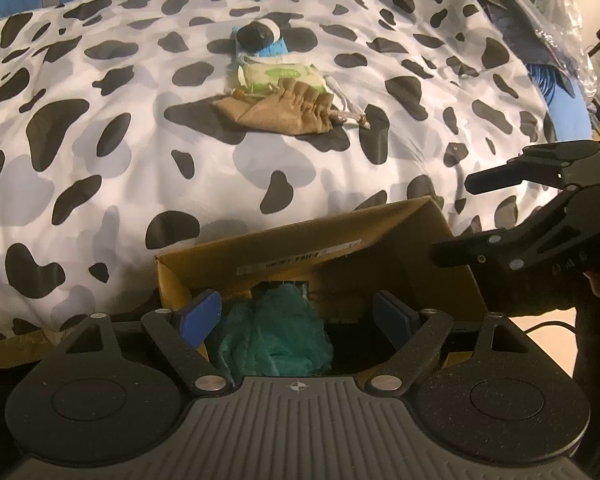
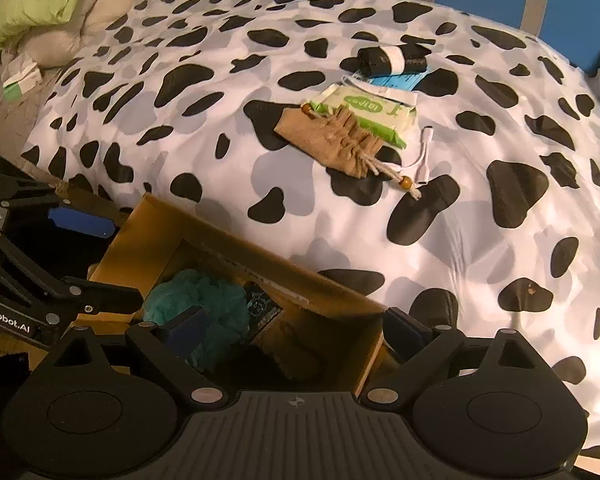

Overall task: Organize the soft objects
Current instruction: 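Open left gripper to drop the loofah into the box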

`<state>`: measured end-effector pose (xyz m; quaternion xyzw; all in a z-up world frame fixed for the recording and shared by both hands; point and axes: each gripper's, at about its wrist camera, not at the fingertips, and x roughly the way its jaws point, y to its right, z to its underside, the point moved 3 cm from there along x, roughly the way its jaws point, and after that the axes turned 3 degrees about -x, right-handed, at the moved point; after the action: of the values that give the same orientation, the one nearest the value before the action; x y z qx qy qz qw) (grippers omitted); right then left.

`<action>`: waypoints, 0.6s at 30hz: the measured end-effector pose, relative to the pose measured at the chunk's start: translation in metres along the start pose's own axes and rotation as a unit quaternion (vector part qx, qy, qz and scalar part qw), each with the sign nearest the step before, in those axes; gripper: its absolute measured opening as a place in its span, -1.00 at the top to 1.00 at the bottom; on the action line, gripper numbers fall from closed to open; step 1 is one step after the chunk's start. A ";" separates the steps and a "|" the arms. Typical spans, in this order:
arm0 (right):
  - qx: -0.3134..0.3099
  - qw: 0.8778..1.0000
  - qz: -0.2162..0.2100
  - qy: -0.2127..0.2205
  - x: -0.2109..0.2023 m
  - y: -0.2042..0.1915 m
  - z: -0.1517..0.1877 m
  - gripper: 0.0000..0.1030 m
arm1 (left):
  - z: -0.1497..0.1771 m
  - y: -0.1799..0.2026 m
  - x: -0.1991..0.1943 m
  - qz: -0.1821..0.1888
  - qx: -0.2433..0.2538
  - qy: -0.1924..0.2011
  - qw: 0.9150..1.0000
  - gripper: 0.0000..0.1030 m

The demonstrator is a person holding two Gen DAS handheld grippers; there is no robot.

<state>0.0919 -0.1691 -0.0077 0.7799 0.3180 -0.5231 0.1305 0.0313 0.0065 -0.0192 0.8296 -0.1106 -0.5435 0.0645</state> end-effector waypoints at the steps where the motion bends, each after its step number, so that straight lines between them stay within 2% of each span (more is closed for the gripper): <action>1: 0.004 1.000 0.002 0.002 0.000 0.002 -0.001 -0.85 | 0.000 0.000 -0.001 -0.001 0.001 0.002 1.000 -0.62; 18: 0.044 0.998 0.025 0.027 -0.006 0.017 -0.005 -0.87 | -0.008 -0.002 -0.011 0.003 -0.009 0.042 0.999 -0.62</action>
<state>0.1047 -0.1816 -0.0021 0.8064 0.2787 -0.5119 0.1000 0.0345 0.0108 -0.0066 0.8509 -0.1052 -0.5088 0.0776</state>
